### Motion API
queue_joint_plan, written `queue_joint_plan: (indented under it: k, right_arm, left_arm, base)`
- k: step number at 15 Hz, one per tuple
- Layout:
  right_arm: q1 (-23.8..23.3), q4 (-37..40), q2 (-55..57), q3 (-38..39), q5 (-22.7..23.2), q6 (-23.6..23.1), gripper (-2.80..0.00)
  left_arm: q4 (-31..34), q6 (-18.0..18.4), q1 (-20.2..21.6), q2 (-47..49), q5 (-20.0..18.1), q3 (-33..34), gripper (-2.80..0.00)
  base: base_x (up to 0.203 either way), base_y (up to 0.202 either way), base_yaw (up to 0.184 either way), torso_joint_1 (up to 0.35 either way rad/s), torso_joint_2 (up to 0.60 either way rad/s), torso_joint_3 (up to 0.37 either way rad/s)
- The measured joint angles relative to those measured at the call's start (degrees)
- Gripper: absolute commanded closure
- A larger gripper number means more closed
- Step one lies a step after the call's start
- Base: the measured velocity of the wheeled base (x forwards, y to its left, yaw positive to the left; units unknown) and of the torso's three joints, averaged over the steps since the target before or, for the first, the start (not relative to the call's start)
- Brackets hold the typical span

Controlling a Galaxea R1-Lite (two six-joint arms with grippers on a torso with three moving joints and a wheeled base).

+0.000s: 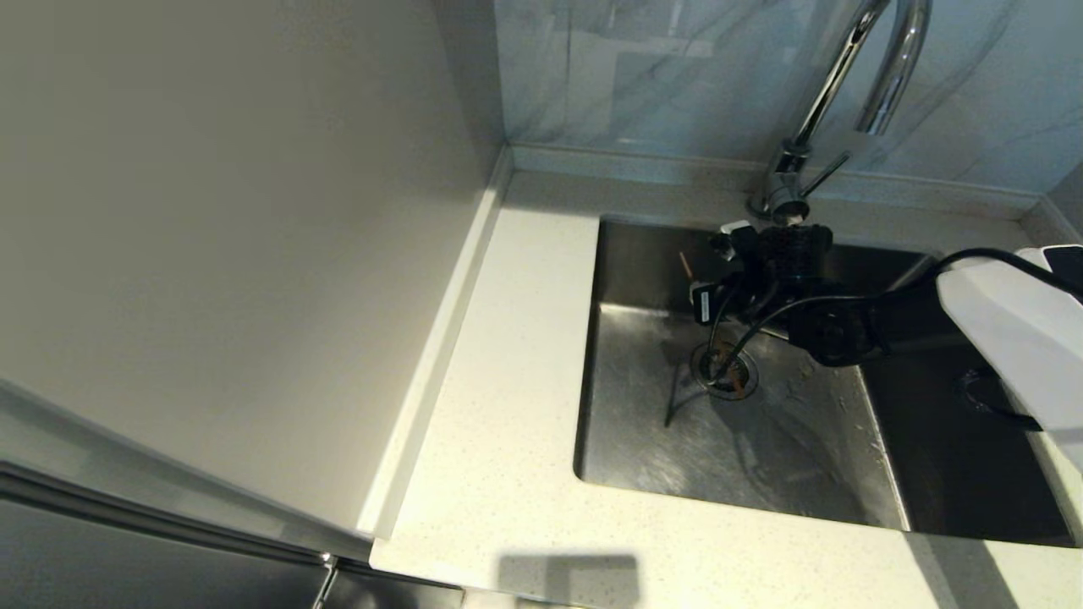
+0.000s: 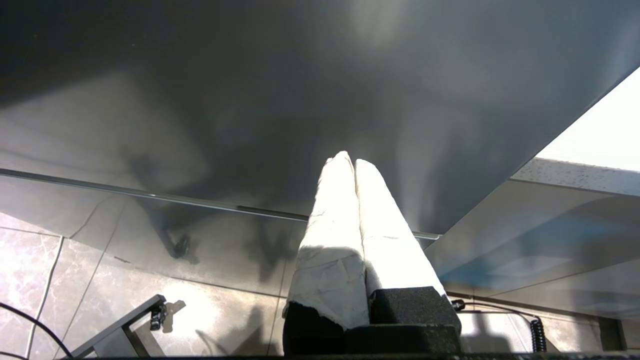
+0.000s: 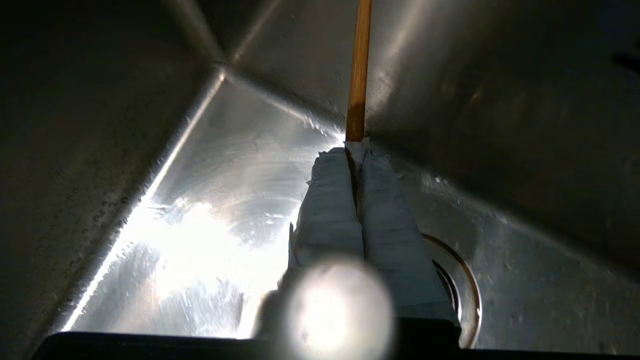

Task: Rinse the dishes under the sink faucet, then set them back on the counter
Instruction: Put the chopsticks back to the table from the sink

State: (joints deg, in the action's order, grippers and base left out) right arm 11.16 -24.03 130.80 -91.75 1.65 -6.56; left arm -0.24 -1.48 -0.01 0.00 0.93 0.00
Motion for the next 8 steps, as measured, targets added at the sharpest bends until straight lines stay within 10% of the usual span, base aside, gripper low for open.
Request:
queue_joint_plan:
  k: [8]
  right_arm:
    - [-0.7, -0.2, -5.6, 6.5, -0.1, 1.3, 0.00]
  left_arm:
    - [0.0, 0.0, 0.0, 0.0, 0.0, 0.0, 0.00]
  base:
    - [0.000, 0.000, 0.000, 0.000, 0.00, 0.000]
